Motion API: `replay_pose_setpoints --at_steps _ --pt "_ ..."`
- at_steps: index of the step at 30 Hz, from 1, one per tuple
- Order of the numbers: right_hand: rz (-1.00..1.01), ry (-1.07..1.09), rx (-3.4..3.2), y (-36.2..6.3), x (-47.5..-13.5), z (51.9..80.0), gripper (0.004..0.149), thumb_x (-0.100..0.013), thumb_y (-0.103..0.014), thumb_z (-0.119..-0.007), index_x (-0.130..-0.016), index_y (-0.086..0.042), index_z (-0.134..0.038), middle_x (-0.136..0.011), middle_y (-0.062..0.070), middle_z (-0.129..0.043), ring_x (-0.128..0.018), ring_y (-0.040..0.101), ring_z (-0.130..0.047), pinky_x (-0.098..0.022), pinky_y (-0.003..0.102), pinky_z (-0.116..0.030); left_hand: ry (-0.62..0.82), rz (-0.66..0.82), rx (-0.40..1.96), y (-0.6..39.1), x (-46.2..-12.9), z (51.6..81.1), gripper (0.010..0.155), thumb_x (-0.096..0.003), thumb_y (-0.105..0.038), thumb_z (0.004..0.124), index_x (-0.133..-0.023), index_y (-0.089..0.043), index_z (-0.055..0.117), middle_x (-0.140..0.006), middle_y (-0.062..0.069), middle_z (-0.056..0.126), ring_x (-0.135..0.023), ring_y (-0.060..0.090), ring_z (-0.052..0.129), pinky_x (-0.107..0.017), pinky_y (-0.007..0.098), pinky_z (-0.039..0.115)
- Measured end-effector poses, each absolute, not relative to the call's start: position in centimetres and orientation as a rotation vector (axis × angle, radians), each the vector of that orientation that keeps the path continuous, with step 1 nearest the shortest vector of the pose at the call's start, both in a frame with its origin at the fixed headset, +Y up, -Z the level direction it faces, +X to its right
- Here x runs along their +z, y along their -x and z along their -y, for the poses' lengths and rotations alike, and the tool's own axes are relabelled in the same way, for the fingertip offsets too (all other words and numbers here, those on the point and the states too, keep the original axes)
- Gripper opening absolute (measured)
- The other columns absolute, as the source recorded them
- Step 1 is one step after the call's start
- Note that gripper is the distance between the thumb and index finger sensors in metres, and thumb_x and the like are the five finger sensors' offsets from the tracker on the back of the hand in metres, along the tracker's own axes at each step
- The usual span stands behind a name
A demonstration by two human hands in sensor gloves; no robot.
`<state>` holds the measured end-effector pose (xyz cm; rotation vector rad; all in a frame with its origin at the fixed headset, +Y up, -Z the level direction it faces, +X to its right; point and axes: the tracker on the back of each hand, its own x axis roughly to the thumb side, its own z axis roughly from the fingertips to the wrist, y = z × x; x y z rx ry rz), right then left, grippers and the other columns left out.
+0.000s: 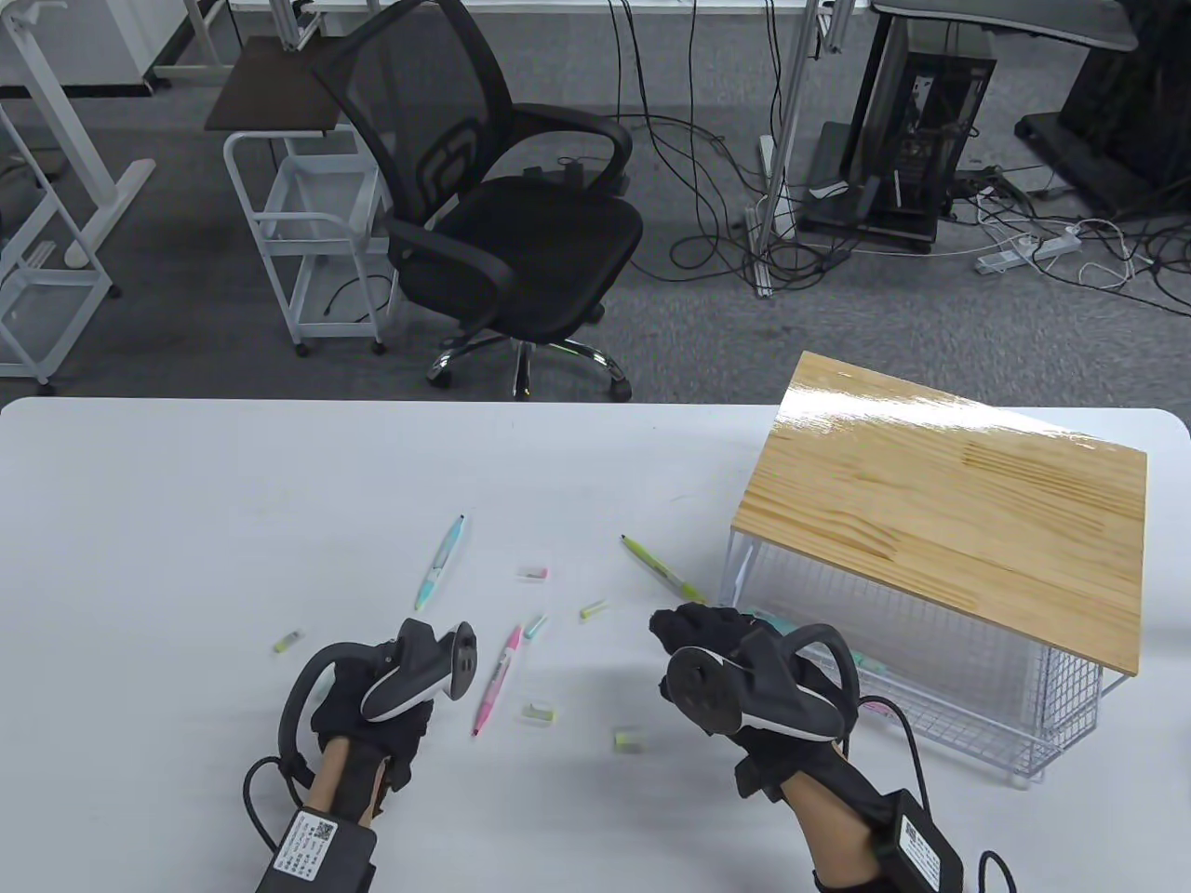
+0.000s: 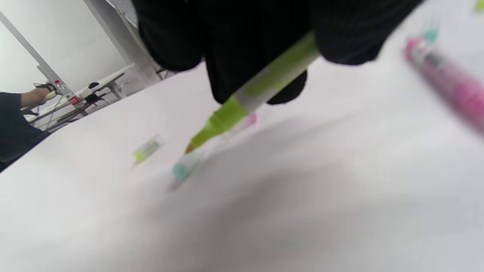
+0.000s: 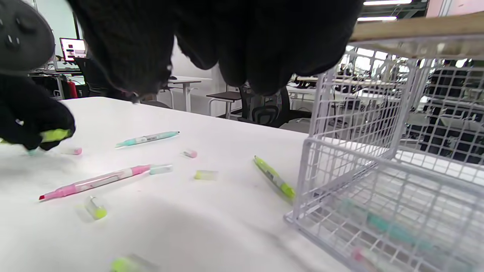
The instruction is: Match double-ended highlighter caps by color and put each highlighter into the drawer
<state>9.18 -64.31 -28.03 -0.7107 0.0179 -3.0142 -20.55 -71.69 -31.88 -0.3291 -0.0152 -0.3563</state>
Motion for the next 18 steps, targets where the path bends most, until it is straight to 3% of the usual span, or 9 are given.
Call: replay_pose_setpoints --at_steps 8,18 --pt "0.107 0.829 -3.024 -8.4 -29.0 66.5 0.079 -0.048 -0.049 -0.085 -0.116 -0.024 -0.052 -0.119 0.012 -0.063 -0.104 0.037 -0.076 -0.074 0.052 -0.07 0.058 0.124 -0.152 19.9 -29.9 66.7 0.05 -0.0581 -0.044 0.067 -0.105 -0.043 0.052 -0.106 -0.013 0.078 -0.098 0.014 0.083 -0.083 0.054 0.064" --pt "0.364 0.912 -2.983 -6.1 -30.2 71.6 0.077 -0.05 -0.047 -0.083 -0.116 -0.023 -0.05 -0.117 0.011 -0.064 -0.103 0.036 -0.077 -0.073 0.052 -0.07 -0.023 0.178 -0.139 19.0 -28.7 65.2 0.05 -0.058 -0.045 0.068 -0.106 -0.043 0.054 -0.104 -0.013 0.08 -0.096 0.014 0.084 -0.082 0.052 0.066"
